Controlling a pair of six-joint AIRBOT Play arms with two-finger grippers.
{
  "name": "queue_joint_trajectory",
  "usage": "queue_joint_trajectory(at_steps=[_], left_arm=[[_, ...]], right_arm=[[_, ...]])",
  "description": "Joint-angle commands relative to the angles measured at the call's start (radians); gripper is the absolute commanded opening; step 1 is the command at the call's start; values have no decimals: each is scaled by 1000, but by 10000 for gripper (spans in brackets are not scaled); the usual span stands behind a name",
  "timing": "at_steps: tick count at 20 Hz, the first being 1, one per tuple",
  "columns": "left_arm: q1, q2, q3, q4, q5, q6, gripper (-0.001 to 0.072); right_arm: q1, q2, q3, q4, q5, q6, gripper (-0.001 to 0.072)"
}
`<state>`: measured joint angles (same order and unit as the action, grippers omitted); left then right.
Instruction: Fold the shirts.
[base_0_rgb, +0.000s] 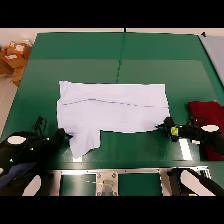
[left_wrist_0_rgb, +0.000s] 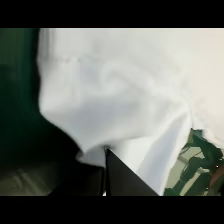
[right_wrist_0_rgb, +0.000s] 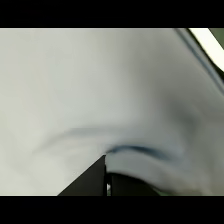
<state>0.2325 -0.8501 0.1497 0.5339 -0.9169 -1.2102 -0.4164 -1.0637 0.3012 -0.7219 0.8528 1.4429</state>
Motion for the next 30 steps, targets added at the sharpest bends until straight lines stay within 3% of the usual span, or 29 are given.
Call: queue_joint_trajectory(at_steps=[1,7,8,10,13,16,22,25,26,27,28,30], left_arm=[[-1,9,74,63,-176,-9,20],[-1,221,294,276,-366,-203,18],[-1,269,329,308,-380,-249,18],[-1,287,382,315,-388,-259,18],[-1,208,412,278,-349,-230,18],[-1,72,459,169,-249,-140,18],[-10,-348,745,106,-125,-21,19],[-109,-623,933,105,-34,46,23],[-138,-708,996,104,-6,39,241],[-152,-779,1059,103,13,21,539],[-150,-827,1114,105,31,-17,515],[-113,-838,1181,111,36,-64,518]], right_arm=[[3,-3,50,-87,92,-21,20],[3,92,88,-272,242,74,20],[3,116,106,-285,257,88,20],[7,140,167,-238,267,85,20],[71,119,304,-194,256,80,19],[142,19,450,-163,193,84,20],[209,-374,754,-142,115,83,20],[222,-592,921,-119,97,83,38],[222,-654,972,-111,95,84,216],[218,-712,1032,-107,92,84,485],[211,-752,1089,-108,99,84,543],[169,-772,1188,-109,185,69,543]])
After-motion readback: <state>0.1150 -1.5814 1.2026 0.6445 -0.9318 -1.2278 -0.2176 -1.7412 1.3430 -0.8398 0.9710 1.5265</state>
